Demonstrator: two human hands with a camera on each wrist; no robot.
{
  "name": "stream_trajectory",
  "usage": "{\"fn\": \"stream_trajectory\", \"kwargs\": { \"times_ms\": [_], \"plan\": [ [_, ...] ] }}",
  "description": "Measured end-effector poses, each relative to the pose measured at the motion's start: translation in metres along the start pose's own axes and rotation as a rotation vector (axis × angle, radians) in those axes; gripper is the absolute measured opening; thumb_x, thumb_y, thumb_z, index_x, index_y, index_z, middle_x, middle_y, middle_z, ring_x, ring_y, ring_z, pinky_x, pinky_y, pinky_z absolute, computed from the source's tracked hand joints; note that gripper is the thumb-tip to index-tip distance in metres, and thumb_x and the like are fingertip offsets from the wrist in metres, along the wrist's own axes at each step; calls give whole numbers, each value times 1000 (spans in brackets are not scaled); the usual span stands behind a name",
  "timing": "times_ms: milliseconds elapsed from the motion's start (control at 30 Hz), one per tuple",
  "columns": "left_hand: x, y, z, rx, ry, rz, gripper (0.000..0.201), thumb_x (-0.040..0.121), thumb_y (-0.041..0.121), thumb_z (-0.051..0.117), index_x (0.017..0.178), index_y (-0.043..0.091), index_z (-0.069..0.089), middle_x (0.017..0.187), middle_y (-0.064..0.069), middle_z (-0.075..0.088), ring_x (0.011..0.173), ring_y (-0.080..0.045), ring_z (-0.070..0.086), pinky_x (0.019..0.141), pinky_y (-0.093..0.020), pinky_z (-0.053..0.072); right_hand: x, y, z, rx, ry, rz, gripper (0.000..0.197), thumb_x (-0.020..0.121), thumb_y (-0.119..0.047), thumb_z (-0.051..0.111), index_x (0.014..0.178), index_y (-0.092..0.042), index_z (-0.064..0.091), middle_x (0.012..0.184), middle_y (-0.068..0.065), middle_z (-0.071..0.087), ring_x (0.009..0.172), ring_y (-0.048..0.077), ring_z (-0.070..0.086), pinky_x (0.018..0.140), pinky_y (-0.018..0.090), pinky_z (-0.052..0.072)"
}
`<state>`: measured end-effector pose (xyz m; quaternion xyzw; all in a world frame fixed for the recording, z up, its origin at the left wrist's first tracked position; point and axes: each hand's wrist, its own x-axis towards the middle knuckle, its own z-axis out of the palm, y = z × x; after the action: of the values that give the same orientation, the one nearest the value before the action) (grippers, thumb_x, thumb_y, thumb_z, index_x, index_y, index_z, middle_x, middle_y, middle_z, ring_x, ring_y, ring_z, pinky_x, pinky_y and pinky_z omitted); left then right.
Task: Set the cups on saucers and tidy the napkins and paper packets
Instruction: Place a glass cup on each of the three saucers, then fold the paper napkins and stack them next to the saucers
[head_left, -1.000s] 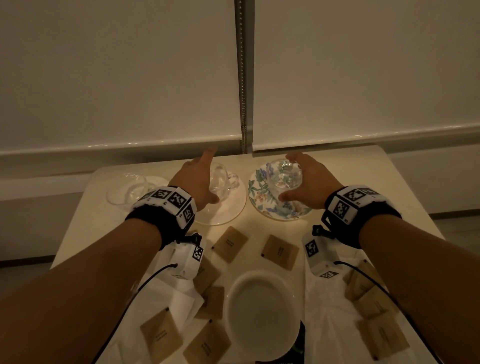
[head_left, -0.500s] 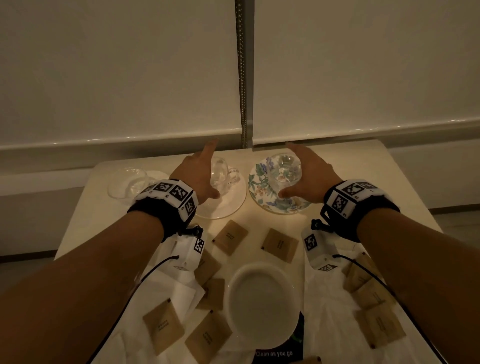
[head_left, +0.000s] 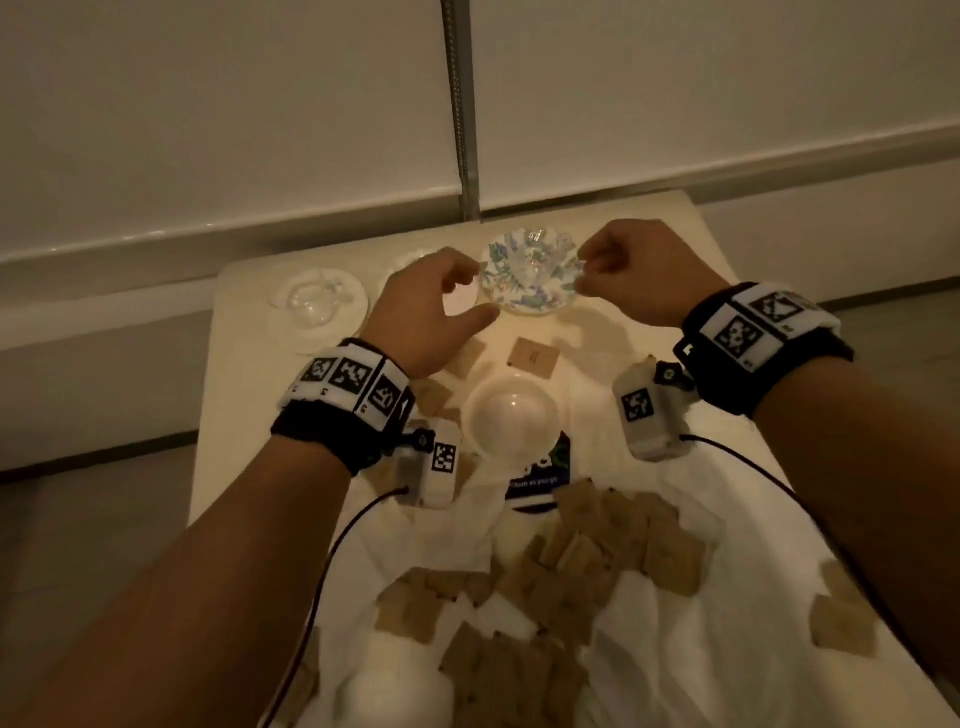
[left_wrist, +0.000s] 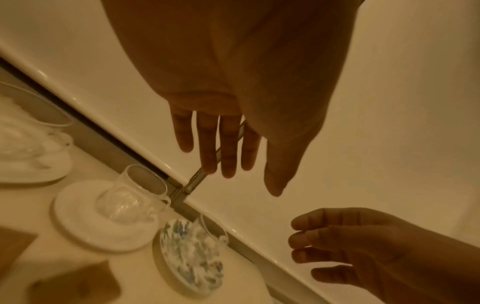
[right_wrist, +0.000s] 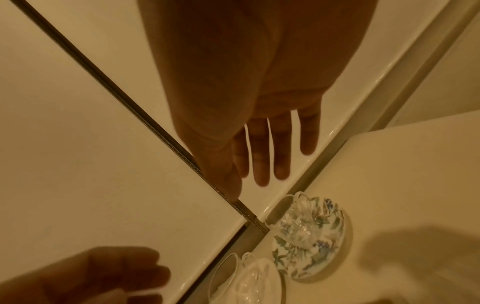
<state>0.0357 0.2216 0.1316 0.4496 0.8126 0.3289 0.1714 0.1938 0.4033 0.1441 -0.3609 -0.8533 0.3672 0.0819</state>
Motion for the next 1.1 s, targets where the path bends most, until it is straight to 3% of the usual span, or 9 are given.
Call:
{"fn": "stream_trajectory", "kwargs": {
  "times_ms": [200, 333, 433, 500, 567, 633, 767, 933, 1100],
  "plan": [
    [-106, -12, 45, -30, -183, -135, 35, 84, 34, 74, 114, 18, 62, 109, 6, 61, 93, -9, 57, 70, -12, 39, -112, 11, 49, 10, -177, 64, 18, 81, -27, 75, 95, -25, 64, 87, -9, 63, 80, 13, 60, 69, 26, 44],
    [-149, -41, 78, 52, -256, -292, 33, 85, 28, 73, 112, 12, 62, 113, -5, 64, 103, -22, 60, 90, -35, 49, -157, 39, 86, -52, -314, 150, 17, 83, -27, 74, 93, -23, 61, 99, -2, 63, 90, 16, 59, 75, 27, 47],
    [-162, -58, 90, 136, -275, -423, 40, 84, 31, 73, 118, 16, 59, 122, -5, 58, 111, -23, 55, 97, -40, 47, -173, 59, 100, -115, -375, 249, 19, 85, -33, 67, 102, -30, 59, 101, -5, 64, 93, 16, 61, 86, 36, 52],
    [-164, -65, 98, 207, -262, -469, 48, 81, 36, 74, 122, 20, 56, 126, -4, 52, 117, -25, 51, 98, -39, 45, -177, 67, 107, -167, -384, 252, 22, 86, -36, 61, 108, -34, 58, 95, -12, 62, 89, 10, 59, 79, 26, 49],
    [-163, -66, 105, 294, -252, -484, 58, 76, 44, 77, 126, 23, 54, 128, -4, 48, 120, -25, 47, 100, -39, 43, -177, 68, 115, -192, -369, 217, 23, 88, -31, 57, 112, -33, 57, 87, -18, 55, 74, -2, 50, 61, 12, 35],
    [-161, -66, 113, 354, -288, -483, 68, 71, 50, 78, 129, 25, 52, 128, -2, 46, 120, -25, 45, 100, -39, 42, -171, 66, 125, -180, -379, 186, 28, 88, -28, 57, 115, -31, 57, 89, -17, 55, 72, -3, 48, 55, 11, 28],
    [-168, -63, 129, 383, -327, -480, 69, 70, 47, 76, 130, 25, 51, 126, 0, 43, 113, -23, 44, 95, -37, 43, -162, 59, 152, -38, -409, 145, 39, 87, -19, 62, 126, -19, 56, 100, -3, 59, 92, 15, 56, 75, 24, 48],
    [-174, -67, 126, 332, -252, -459, 23, 86, 34, 63, 106, 24, 69, 119, -1, 54, 108, -24, 50, 91, -38, 43, -166, 54, 180, -26, -479, 120, 42, 89, -24, 61, 130, -25, 50, 109, -6, 59, 93, 11, 55, 83, 28, 50],
    [-176, -75, 120, 278, -217, -443, 20, 96, 29, 51, 103, 23, 68, 116, -2, 59, 107, -23, 55, 91, -41, 45, -173, 46, 190, -133, -417, 97, 49, 90, -29, 56, 137, -30, 39, 132, -3, 48, 115, 19, 53, 94, 41, 48]
  ]
}}
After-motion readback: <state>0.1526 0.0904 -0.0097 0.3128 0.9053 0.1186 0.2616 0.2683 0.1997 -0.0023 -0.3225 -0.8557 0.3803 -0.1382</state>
